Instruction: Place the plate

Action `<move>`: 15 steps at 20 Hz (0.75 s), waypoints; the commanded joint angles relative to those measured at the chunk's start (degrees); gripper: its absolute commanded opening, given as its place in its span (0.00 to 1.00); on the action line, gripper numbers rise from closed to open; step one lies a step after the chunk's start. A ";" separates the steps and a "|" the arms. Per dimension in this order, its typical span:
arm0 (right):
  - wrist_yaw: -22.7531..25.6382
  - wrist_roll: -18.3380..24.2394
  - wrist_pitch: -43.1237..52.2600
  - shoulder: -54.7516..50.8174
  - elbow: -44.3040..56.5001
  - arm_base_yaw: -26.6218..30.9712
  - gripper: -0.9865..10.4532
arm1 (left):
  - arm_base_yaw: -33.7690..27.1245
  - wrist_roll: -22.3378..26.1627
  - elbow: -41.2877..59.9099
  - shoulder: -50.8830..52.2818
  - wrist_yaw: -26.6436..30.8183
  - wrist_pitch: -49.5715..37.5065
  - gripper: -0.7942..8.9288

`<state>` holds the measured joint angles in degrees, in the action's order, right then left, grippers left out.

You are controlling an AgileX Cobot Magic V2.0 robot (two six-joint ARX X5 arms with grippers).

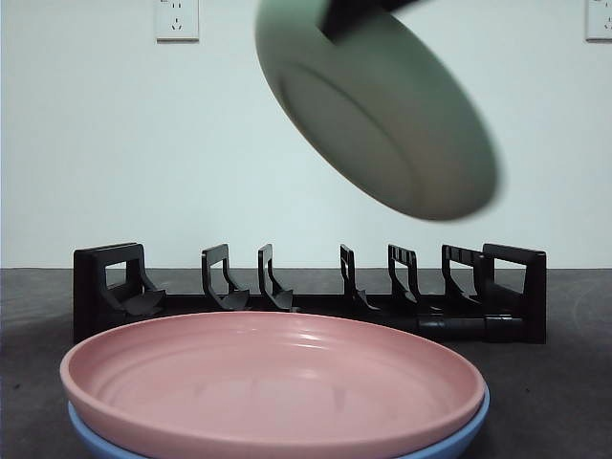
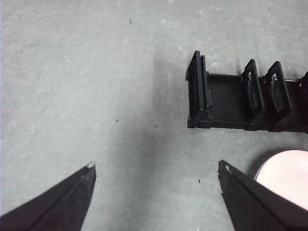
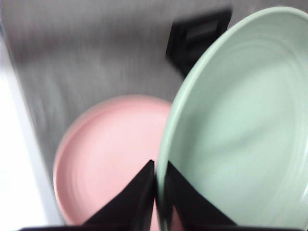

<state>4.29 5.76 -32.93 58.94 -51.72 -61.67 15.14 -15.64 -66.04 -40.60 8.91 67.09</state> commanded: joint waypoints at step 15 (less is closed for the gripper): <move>4.00 24.24 -6.49 12.04 1.90 -14.75 0.10 | 0.04 -0.50 -1.09 -0.57 0.17 -0.46 0.50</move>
<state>8.03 29.63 -40.03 70.67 -49.17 -75.64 15.14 -15.90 -66.04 -40.82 8.91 67.11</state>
